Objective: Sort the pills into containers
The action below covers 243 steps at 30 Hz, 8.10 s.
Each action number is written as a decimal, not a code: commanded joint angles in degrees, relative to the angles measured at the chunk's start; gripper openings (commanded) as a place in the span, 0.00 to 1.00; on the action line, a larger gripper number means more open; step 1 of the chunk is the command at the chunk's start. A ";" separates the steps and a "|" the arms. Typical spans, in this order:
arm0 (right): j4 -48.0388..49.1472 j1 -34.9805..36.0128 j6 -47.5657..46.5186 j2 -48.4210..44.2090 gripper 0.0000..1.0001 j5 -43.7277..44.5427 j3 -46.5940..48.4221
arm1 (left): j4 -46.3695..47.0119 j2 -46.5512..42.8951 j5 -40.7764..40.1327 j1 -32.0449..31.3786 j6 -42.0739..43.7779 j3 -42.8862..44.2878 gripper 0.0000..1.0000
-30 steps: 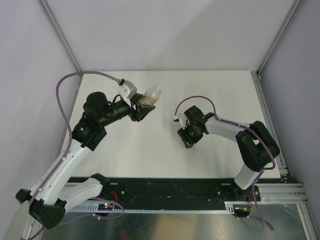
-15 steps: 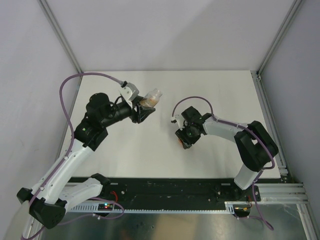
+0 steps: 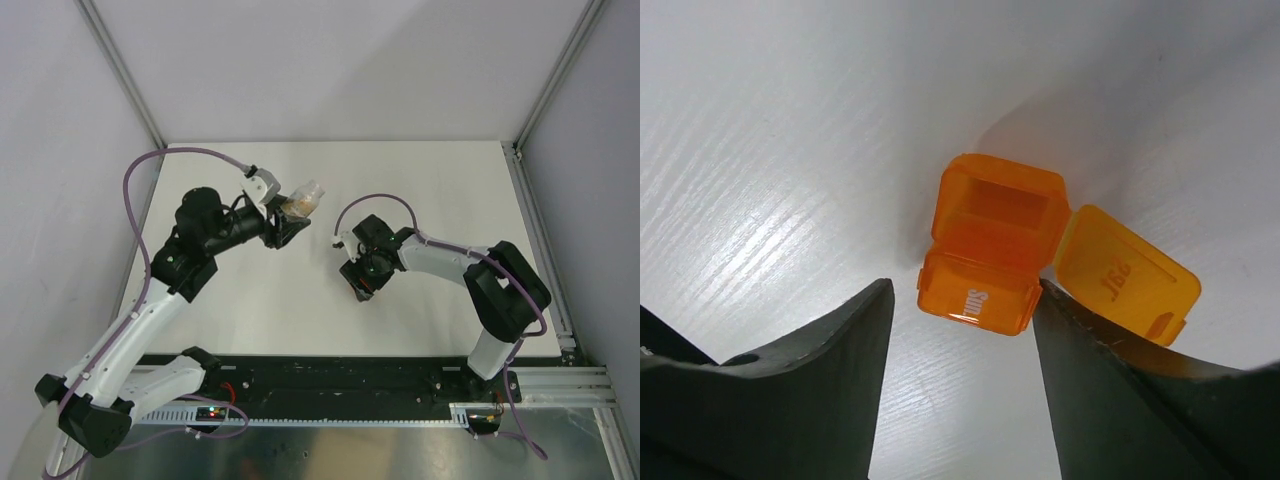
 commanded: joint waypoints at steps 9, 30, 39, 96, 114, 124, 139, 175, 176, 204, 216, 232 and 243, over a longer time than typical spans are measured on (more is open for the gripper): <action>-2.47 -2.45 -0.65 -5.08 0.69 -1.30 2.06 | 0.32 -0.86 4.88 0.63 6.80 -3.06 0.00; -4.54 -25.60 -6.52 -29.71 0.96 -12.24 -1.68 | 0.56 9.46 6.20 -3.16 17.22 -10.88 0.00; -1.39 -31.80 -3.53 -38.77 0.99 -6.70 -4.36 | 0.83 17.21 2.80 -6.31 18.88 -10.25 0.00; -3.82 -39.75 -7.10 -45.69 0.99 -20.88 -10.94 | -23.77 44.44 -12.42 -17.61 31.34 12.75 0.00; -4.41 -41.81 -7.30 -45.36 0.99 -22.80 -10.95 | -28.66 47.53 -14.60 -18.72 33.36 17.77 0.00; -4.56 -42.37 -7.49 -44.90 0.99 -23.66 -10.97 | -30.57 48.60 -15.93 -19.56 34.38 19.45 0.00; -4.82 -42.90 -7.59 -44.61 1.00 -24.47 -10.94 | -33.60 51.14 -18.55 -20.83 35.93 23.47 0.00; -5.36 -44.46 -7.89 -44.70 0.99 -26.83 -11.00 | -40.91 55.01 -24.37 -23.59 39.53 29.77 0.00; -5.43 -44.52 -7.90 -44.70 0.99 -26.91 -10.97 | -40.93 55.01 -24.28 -23.57 39.51 29.79 0.00; -6.04 -45.63 -8.06 -43.72 0.99 -28.47 -10.96 | -35.80 49.46 -21.67 -22.15 37.04 23.87 0.00; -6.19 -45.72 -8.14 -43.09 1.00 -28.40 -10.94 | -32.12 47.21 -21.24 -21.61 36.15 20.40 0.00; -6.22 -45.79 -8.20 -42.67 0.99 -28.57 -10.87 | -29.18 44.88 -21.12 -21.12 35.45 17.25 0.00; -6.21 -45.81 -8.20 -42.40 0.99 -28.57 -10.93 | -26.71 42.01 -20.50 -20.91 34.96 14.16 0.00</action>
